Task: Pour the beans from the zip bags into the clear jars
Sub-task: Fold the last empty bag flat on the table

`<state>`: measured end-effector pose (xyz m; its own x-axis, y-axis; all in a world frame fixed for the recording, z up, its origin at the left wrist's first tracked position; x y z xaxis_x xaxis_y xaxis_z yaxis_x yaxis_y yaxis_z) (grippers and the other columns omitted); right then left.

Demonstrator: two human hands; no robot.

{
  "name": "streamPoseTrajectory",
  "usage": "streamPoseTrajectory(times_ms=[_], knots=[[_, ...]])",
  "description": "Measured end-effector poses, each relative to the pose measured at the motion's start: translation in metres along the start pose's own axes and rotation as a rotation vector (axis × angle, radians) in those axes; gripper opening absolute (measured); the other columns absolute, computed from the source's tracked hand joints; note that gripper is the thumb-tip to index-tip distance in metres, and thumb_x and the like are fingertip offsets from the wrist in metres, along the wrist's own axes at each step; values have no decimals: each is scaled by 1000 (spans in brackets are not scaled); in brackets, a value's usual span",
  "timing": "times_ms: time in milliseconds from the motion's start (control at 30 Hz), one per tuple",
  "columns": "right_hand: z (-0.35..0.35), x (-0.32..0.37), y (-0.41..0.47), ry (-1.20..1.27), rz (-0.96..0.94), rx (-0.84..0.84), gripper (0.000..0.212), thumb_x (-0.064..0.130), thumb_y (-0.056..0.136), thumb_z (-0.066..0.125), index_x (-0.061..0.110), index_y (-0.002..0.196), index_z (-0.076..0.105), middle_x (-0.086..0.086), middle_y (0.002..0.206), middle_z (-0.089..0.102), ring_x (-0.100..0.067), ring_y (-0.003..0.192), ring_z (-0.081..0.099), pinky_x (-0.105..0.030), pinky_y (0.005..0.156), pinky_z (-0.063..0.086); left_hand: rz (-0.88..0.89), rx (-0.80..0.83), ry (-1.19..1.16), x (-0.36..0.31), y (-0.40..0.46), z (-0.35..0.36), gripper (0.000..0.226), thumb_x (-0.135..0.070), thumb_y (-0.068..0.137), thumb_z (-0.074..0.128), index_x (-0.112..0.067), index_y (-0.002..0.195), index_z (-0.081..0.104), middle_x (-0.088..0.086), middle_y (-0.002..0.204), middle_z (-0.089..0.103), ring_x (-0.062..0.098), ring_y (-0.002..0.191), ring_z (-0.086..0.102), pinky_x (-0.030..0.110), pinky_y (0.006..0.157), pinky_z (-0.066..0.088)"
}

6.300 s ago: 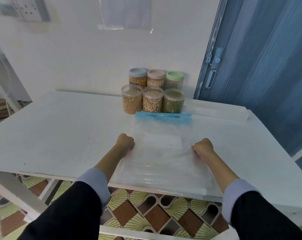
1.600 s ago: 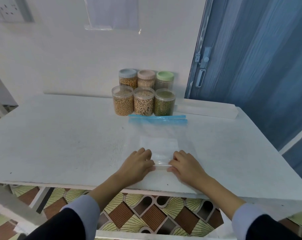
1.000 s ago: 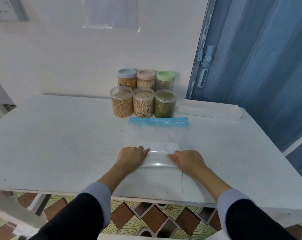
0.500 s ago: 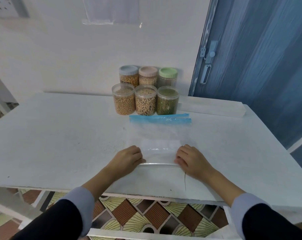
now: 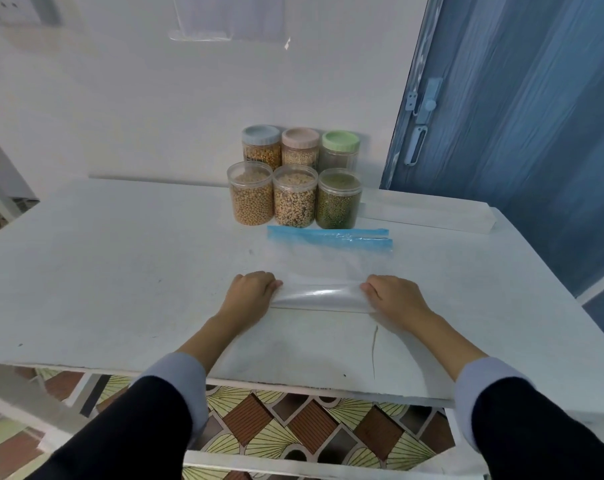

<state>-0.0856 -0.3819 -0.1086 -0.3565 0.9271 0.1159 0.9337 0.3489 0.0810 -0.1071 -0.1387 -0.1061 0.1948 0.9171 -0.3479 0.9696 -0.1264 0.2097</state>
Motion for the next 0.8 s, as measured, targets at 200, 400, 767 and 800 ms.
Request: streamPoseTrajectory(times_ms=[200,400,767,800], knots=[[6,2,5,-145,-51,-194,42,32,90,18,13,88,55,-4,91,50,-22,81,46,-31,69,31,-69,66,172,-1,24,5,26,-38,99,41,-12,100,46,8,98,60,29,92,56,34,71,34],[6,7,2,-9,-124,-271,28,21,88,33,14,76,57,0,76,55,-23,65,54,-28,56,34,245,5,249,-24,26,3,26,-23,85,69,-1,73,63,15,77,61,30,76,58,33,62,45],[-7,10,-3,65,-174,-373,44,40,91,37,12,65,59,-1,70,55,-21,65,53,-28,60,33,269,106,27,-13,16,-3,47,-43,97,39,-2,90,60,15,90,57,28,85,52,31,73,37],[-8,10,0,59,-145,-359,46,40,92,34,11,65,59,-2,70,54,-22,66,52,-29,60,32,200,116,0,-10,18,-3,39,-38,99,39,-4,92,55,15,91,56,27,84,49,30,72,33]])
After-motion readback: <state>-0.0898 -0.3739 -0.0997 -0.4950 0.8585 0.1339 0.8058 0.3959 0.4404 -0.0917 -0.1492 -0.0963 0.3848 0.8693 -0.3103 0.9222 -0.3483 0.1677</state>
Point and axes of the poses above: each hand's wrist, its own y-axis towards the middle knuckle, its own z-axis out of the palm, x = y × z, the point moved 8 cm from there along y, towards the middle knuckle
